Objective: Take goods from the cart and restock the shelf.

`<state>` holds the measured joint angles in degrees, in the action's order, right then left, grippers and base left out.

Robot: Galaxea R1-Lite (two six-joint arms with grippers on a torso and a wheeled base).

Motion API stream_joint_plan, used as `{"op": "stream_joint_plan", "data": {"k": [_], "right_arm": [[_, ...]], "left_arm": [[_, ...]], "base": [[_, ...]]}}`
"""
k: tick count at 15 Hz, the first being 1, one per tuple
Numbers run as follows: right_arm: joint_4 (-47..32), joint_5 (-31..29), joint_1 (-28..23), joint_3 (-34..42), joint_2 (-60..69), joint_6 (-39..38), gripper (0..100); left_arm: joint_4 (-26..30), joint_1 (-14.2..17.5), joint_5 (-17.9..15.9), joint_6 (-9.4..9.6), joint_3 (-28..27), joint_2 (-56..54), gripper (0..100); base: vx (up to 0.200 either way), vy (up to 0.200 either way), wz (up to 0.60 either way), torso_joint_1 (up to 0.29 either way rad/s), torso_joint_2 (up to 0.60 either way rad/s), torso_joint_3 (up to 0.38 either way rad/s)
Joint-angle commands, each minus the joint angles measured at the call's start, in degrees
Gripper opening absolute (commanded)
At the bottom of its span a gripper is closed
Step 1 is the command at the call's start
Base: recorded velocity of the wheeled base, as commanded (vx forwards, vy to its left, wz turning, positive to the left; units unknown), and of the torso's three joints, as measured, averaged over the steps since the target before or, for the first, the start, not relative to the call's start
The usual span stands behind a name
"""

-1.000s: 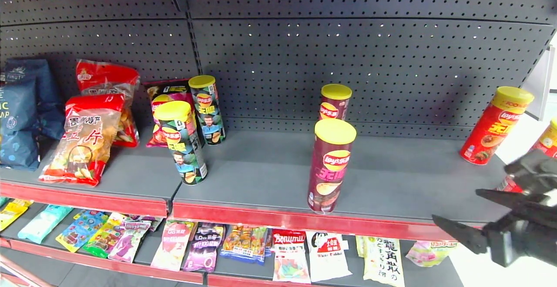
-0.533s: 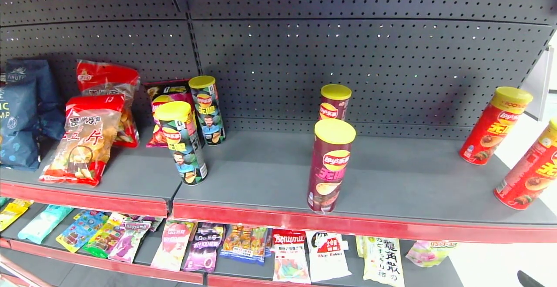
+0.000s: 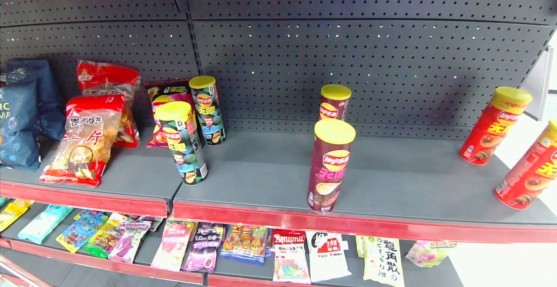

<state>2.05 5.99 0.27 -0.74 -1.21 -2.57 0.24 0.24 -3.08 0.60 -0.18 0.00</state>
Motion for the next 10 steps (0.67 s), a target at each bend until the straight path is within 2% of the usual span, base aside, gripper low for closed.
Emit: {"op": "stream_joint_plan", "data": {"k": [1,4,5,6,7,10], "right_arm": [[0.2,-1.3,0.0,0.3,1.2,1.5,100],[-0.6,-1.2,-0.4,0.0,0.6,2.7,100],[-0.6,-2.4,-0.3,0.7,1.2,3.3,100],[-2.3,-6.9,-0.3,0.7,1.2,2.6,100],[-2.3,-7.8,-0.3,0.7,1.2,0.8,100],[-2.3,-7.6,-0.3,0.7,1.2,1.8,100]], "left_arm": [[0.0,0.0,0.0,0.02,0.0,0.0,100],[0.0,0.0,0.0,0.02,0.0,0.0,100],[0.0,0.0,0.0,0.02,0.0,0.0,100],[0.0,0.0,0.0,0.02,0.0,0.0,100],[0.0,0.0,0.0,0.02,0.0,0.0,100],[0.0,0.0,0.0,0.02,0.0,0.0,100]], "base": [[0.000,0.000,0.00,0.000,0.00,0.000],[0.000,0.000,0.00,0.000,0.00,0.000],[0.000,0.000,0.00,0.000,0.00,0.000],[0.000,0.000,0.00,0.000,0.00,0.000],[0.000,0.000,0.00,0.000,0.00,0.000],[0.000,0.000,0.00,0.000,0.00,0.000]]}}
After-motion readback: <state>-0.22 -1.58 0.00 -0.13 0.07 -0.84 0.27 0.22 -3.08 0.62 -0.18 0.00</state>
